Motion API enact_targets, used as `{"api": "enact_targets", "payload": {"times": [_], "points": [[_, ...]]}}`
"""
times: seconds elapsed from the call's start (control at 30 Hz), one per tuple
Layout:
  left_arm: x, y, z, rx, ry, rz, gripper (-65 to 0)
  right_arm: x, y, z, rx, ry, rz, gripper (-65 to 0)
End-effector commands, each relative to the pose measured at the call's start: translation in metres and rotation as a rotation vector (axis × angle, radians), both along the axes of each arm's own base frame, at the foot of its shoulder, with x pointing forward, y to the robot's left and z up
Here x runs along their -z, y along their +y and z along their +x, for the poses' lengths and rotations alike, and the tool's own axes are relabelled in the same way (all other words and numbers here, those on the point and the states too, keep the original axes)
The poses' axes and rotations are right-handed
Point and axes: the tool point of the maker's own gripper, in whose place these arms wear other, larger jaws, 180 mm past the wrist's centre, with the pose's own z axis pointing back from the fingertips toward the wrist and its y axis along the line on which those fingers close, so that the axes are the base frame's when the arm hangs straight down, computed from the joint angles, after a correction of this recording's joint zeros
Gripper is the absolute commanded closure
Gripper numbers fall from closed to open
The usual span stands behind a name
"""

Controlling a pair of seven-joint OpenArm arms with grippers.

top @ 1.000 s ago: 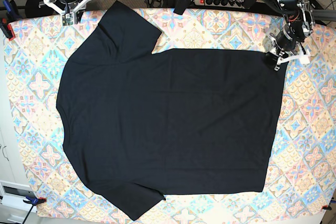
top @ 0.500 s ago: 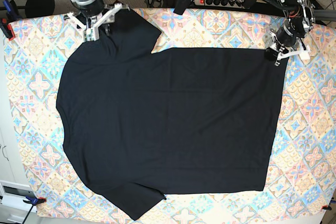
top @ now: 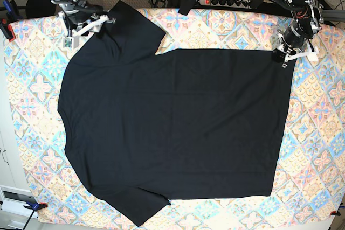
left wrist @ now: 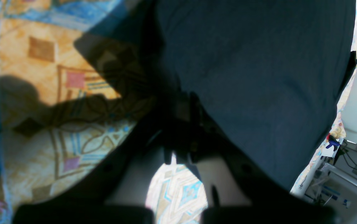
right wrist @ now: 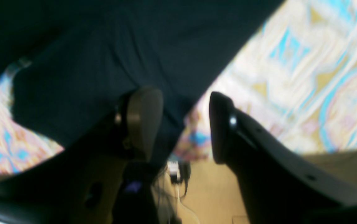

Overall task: Fold the T-shirt properly
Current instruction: 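Reach the right gripper to the shoulder edge by the sleeve and grasp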

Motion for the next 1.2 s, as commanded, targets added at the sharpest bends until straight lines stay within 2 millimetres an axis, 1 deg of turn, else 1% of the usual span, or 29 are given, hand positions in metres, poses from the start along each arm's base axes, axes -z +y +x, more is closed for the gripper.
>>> {"api": "enact_targets", "payload": {"times": [0.0, 0.17, 0.3, 0.4, 0.43, 0.6, 0.77, 0.9, 0.93, 0.97, 1.03, 1.13, 1.17], "points": [[-0.007, 0.007, 0.004, 0.005, -0.017, 0.019, 0.0, -0.001, 0.000, 0.000, -0.005, -0.009, 0.002, -28.2], [-0.007, 0.007, 0.004, 0.006, -0.016, 0.018, 0.0, 0.018, 0.000, -0.017, 0.010, 0.057, 0.019, -28.2], [-0.007, 0.007, 0.004, 0.006, -0.016, 0.018, 0.0, 0.029, 0.007, -0.025, 0.056, 0.092, 0.102, -28.2], [-0.009, 0.011, 0.004, 0.009, -0.016, 0.029, 0.0, 0.037, 0.011, -0.033, 0.098, 0.118, 0.163, -28.2], [-0.009, 0.011, 0.004, 0.009, -0.016, 0.029, 0.0, 0.038, 0.012, -0.034, 0.099, 0.122, 0.168, -28.2], [-0.010, 0.012, 0.004, 0.010, -0.016, 0.031, 0.0, 0.037, 0.036, -0.034, 0.009, 0.114, 0.220, -28.2], [-0.010, 0.012, 0.004, 0.010, -0.016, 0.031, 0.0, 0.036, 0.042, -0.033, -0.017, 0.105, 0.235, -28.0], [-0.010, 0.012, 0.004, 0.010, -0.016, 0.031, 0.0, 0.036, 0.051, -0.035, -0.039, 0.111, 0.251, -27.7], [-0.010, 0.012, 0.004, 0.010, -0.016, 0.031, 0.0, 0.036, 0.053, -0.035, -0.043, 0.112, 0.254, -26.6], [-0.010, 0.012, 0.004, 0.010, -0.016, 0.032, 0.0, 0.036, 0.053, -0.035, -0.043, 0.110, 0.254, -24.1], [-0.007, 0.008, -0.001, 0.024, 0.001, 0.016, 0.0, 0.035, 0.051, -0.033, -0.038, 0.105, 0.249, -16.1], [-0.006, 0.003, -0.005, 0.045, 0.018, -0.006, 0.0, 0.033, 0.051, -0.032, -0.039, 0.100, 0.250, -5.8], [-0.004, 0.003, -0.010, 0.048, 0.031, -0.010, 0.0, 0.033, 0.051, -0.033, -0.039, 0.102, 0.250, -2.2]]}}
